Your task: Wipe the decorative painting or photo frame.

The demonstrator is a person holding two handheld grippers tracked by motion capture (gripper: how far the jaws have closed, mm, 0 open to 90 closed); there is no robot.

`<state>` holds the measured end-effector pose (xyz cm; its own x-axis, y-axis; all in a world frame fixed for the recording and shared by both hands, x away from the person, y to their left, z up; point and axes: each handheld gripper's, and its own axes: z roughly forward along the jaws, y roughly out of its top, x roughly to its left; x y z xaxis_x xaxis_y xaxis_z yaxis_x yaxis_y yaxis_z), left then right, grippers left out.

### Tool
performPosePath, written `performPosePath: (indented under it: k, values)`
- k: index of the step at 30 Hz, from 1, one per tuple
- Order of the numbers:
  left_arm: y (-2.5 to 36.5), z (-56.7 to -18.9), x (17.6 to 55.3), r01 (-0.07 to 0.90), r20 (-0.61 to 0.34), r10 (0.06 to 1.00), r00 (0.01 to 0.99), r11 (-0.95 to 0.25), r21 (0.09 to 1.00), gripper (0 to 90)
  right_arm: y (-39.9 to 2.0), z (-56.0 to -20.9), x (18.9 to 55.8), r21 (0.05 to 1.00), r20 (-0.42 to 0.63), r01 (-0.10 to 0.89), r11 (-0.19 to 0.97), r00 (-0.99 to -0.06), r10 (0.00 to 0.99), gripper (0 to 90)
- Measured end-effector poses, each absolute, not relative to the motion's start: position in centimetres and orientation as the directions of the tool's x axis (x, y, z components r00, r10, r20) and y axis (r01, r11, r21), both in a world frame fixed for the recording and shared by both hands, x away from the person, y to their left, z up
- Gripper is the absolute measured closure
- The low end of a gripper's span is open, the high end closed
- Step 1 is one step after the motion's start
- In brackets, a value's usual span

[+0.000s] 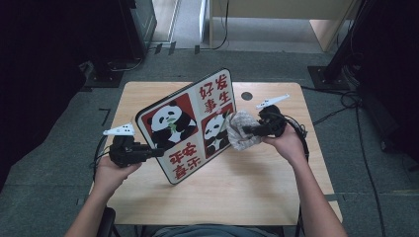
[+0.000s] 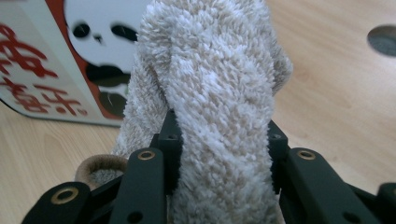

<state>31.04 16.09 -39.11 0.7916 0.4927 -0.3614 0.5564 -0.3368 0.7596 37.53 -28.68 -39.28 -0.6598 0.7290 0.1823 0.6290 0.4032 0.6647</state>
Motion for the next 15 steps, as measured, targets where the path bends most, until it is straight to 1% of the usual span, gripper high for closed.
performPosePath:
  k: [3,5,6,8,9,10,11,13,15]
  values:
    - [16.1,-39.1,31.0,0.558,-0.363,0.492,0.791,-0.337,0.758,76.6,-28.6,-38.3,37.7,0.676,0.186,0.622,0.394,-0.663,0.726,63.4]
    - [16.1,-39.1,31.0,0.558,-0.362,0.493,0.791,-0.338,0.758,76.6,-28.4,-37.1,37.9,0.682,0.183,0.614,0.397,-0.669,0.721,63.3]
    - [16.1,-39.1,31.0,0.557,-0.362,0.492,0.791,-0.338,0.758,76.6,-28.1,-36.0,38.0,0.685,0.175,0.605,0.406,-0.677,0.714,63.3]
    - [16.2,-39.1,31.0,0.558,-0.363,0.492,0.791,-0.338,0.758,76.6,-27.9,-35.5,38.1,0.685,0.173,0.605,0.406,-0.677,0.715,63.3]
    - [16.2,-39.1,31.0,0.558,-0.363,0.493,0.791,-0.336,0.758,76.5,-27.6,-34.1,38.3,0.689,0.173,0.6,0.405,-0.68,0.712,63.3]
    - [16.2,-39.1,31.0,0.558,-0.363,0.493,0.791,-0.336,0.758,76.5,-27.6,-34.1,38.3,0.689,0.173,0.6,0.405,-0.68,0.712,63.3]
    - [16.2,-39.1,31.0,0.558,-0.363,0.492,0.791,-0.337,0.759,76.5,-27.3,-32.9,38.5,0.696,0.167,0.59,0.409,-0.687,0.708,63.3]
    - [16.2,-39.1,31.0,0.559,-0.364,0.494,0.79,-0.336,0.758,76.5,-27.2,-32.5,38.6,0.697,0.162,0.586,0.413,-0.69,0.706,63.3]
    - [16.2,-39.1,31.0,0.559,-0.365,0.493,0.79,-0.335,0.758,76.4,-26.8,-31.2,38.8,0.704,0.154,0.575,0.417,-0.697,0.7,63.2]
